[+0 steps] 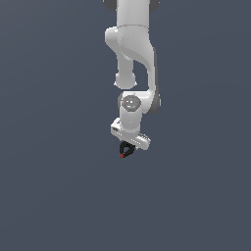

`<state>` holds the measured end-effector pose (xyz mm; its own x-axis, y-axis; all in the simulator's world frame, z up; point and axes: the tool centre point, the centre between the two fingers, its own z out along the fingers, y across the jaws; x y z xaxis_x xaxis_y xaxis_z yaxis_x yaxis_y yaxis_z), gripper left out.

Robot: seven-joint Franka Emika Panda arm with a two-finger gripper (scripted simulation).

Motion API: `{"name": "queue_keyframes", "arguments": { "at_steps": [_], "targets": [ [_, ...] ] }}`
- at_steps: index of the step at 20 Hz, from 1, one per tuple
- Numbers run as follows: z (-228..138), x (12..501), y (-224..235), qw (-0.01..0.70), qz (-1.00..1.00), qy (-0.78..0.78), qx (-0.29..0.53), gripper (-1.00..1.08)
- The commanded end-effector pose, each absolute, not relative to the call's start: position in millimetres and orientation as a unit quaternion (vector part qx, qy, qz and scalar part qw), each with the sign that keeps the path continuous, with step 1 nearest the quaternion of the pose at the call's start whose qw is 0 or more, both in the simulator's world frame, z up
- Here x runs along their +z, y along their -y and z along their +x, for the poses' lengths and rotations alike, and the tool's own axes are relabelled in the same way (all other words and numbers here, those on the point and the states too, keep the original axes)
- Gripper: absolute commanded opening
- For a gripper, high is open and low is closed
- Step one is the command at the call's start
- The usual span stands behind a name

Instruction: Pick up the object and move it to a goal position.

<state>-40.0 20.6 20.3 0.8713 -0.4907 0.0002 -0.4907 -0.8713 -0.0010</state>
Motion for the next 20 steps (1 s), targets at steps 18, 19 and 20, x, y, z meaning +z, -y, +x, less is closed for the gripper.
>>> {"name": "queue_keyframes", "arguments": {
  "at_steps": [18,19,20],
  "targets": [
    [-3,33,-75,0.0,-0.967,-0.254,0.0,-1.0],
    [-1,33,-77,0.0,-0.967,-0.254,0.0,-1.0],
    [0,34,-79,0.0,-0.967,-0.254,0.0,-1.0]
  ]
}}
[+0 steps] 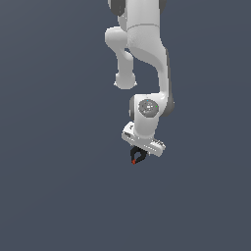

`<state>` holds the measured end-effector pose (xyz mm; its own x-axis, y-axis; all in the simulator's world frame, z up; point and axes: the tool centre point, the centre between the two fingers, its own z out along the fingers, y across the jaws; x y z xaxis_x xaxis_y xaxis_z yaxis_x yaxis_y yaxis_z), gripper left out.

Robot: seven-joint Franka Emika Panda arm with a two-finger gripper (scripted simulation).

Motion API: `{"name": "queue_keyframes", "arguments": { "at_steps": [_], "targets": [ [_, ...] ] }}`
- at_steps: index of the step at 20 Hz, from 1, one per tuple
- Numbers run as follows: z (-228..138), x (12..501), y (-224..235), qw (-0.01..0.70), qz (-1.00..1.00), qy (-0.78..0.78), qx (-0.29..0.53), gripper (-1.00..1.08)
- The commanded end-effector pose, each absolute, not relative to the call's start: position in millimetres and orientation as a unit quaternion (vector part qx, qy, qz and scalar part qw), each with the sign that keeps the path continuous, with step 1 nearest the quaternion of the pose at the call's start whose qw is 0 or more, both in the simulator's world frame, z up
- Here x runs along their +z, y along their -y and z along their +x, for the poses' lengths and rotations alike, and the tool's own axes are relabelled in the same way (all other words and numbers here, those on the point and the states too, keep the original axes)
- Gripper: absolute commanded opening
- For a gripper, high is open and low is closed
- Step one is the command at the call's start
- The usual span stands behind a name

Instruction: Pick up the object and move it to a goal position.

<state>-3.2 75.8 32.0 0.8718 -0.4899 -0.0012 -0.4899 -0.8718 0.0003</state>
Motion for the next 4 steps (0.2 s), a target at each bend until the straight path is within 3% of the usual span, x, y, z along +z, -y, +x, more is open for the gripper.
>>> {"name": "queue_keyframes", "arguments": {
  "at_steps": [1,4],
  "targets": [
    [1.2,33.9,-79.8,0.0,-0.967,-0.254,0.0,-1.0],
    [2.5,34.1,-81.0,0.0,-0.967,-0.254,0.0,-1.0]
  ]
}}
